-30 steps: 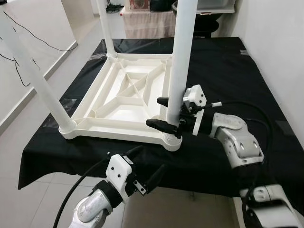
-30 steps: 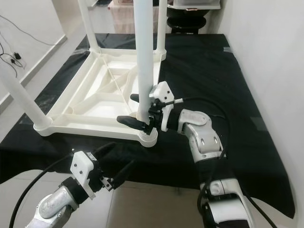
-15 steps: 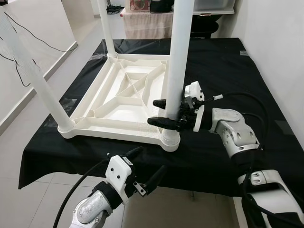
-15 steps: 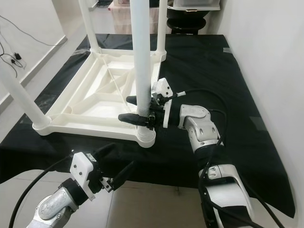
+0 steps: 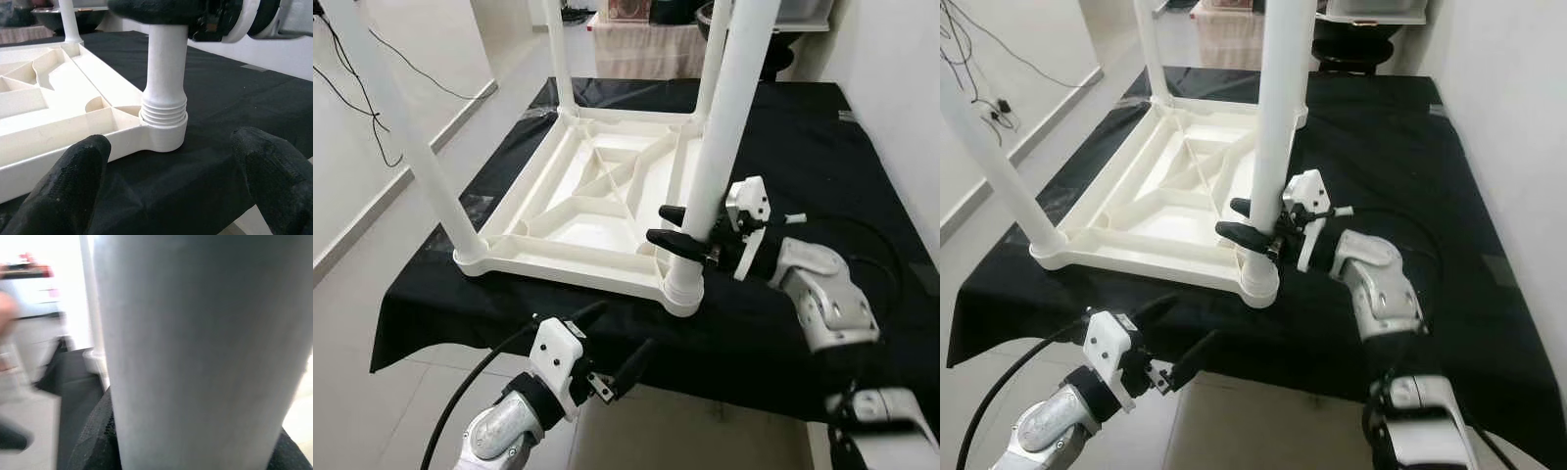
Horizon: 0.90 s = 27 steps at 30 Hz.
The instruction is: Building children table
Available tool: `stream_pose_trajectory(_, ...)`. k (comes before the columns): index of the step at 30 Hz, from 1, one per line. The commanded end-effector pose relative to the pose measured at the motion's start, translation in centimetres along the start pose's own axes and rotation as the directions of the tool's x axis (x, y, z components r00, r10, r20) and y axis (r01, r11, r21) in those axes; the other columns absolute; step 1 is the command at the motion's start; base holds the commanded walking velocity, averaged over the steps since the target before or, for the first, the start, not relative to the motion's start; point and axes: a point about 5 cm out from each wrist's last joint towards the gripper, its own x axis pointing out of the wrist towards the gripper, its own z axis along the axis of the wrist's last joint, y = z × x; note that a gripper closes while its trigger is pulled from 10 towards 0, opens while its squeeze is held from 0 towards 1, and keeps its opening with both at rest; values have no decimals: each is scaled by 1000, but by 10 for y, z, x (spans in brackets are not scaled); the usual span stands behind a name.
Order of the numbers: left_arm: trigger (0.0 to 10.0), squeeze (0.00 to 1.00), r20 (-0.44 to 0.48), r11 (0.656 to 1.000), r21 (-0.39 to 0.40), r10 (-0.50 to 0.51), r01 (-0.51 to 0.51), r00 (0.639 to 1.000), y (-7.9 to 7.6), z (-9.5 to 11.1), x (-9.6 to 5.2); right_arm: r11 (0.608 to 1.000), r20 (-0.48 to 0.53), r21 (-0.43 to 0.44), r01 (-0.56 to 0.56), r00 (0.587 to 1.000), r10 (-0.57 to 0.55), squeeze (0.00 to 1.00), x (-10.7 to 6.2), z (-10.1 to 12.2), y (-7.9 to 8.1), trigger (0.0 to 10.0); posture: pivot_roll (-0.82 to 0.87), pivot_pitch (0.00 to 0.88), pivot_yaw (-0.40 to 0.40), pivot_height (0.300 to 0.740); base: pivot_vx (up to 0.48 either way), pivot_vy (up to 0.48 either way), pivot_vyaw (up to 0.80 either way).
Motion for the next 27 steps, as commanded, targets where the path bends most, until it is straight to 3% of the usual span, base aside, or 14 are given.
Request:
stream_pose_trajectory(1, 10000, 0, -16, 1000, -3, -2, 2, 1000, 2, 0, -5, 864, -176, -38, 503, 848, -501, 0, -20, -36, -5, 0, -77, 185, 50, 740, 0, 0, 0)
stream_pose_trajectory(2, 10000, 0, -16, 1000, -3, -2, 2, 1000, 2, 0, -5, 864, -176, -38, 503, 848, -501, 0, -20, -36, -5, 0, -77, 185, 50, 740, 0, 0, 0)
stream_pose_trajectory(3, 10000, 0, -19, 1000, -2, -3, 3, 1000, 3, 0, -6, 772, -195, -84, 630, 749, -633, 0, -31, -48, 10, 0, -66, 190, 63, 740, 0, 0, 0)
stream_pose_trajectory(4, 10000, 0, -19, 1000, -2, -3, 3, 1000, 3, 0, -6, 772, -195, -84, 630, 749, -633, 0, -31, -48, 10, 0, -66, 190, 63, 740, 0, 0, 0)
stream_pose_trajectory(5, 10000, 0, -22, 1000, -2, -5, 5, 1000, 4, -1, -6, 727, -215, -91, 680, 700, -681, 0, -35, -56, 21, 0, -82, 176, 71, 740, 0, 0, 0)
stream_pose_trajectory(7, 10000, 0, -26, 1000, -2, -9, 9, 1000, 4, -1, -6, 729, -218, -92, 678, 701, -680, 0, -33, -58, 27, 0, -68, 176, 66, 740, 0, 0, 0)
stream_pose_trajectory(9, 10000, 0, -30, 1000, -3, -18, 18, 999, 4, -2, -5, 781, -214, -63, 622, 755, -619, 0, -20, -57, 31, 0, -68, 171, 61, 740, 0, 0, 0)
stream_pose_trajectory(16, 10000, 0, -29, 1000, 2, 1, -1, 1000, 6, -2, -5, 795, -211, -49, 605, 772, -600, 0, -9, -52, 36, 0, -57, 163, 60, 740, 0, 0, 0)
stream_pose_trajectory(17, 10000, 0, -28, 1000, 3, 5, -5, 1000, 6, -2, -5, 805, -205, -33, 593, 784, -586, 0, -4, -48, 38, 10000, -55, 160, 60, 740, 0, 0, 0)
stream_pose_trajectory(19, 10000, 0, -28, 1000, 3, 5, -5, 1000, 6, -2, -5, 805, -205, -33, 593, 784, -586, 0, -4, -48, 38, 10000, -55, 160, 60, 740, 0, 0, 0)
stream_pose_trajectory(20, 10000, 0, -28, 1000, 4, 5, -5, 1000, 6, -2, -5, 812, -187, 0, 584, 797, -574, 1000, 2, -43, 41, 10000, -55, 157, 60, 740, 0, 0, 0)
stream_pose_trajectory(22, 10000, 0, -29, 1000, 2, 2, -2, 1000, 6, -2, -5, 841, -148, 35, 540, 835, -530, 1000, 9, -35, 42, 10000, -54, 151, 57, 740, 0, 0, 0)
stream_pose_trajectory(26, 10000, 0, -27, 1000, -2, -3, 3, 1000, 4, -4, -3, 966, 1, 94, 242, 970, -243, 1000, 24, -2, 39, 10000, -54, 146, 48, 740, 0, 0, 0)
stream_pose_trajectory(27, 10000, 0, -25, 1000, -3, -1, 1, 1000, 3, -4, -3, 984, 8, 52, 172, 985, -173, 176, 24, 2, 36, 10000, -53, 144, 43, 740, 0, 0, 0)
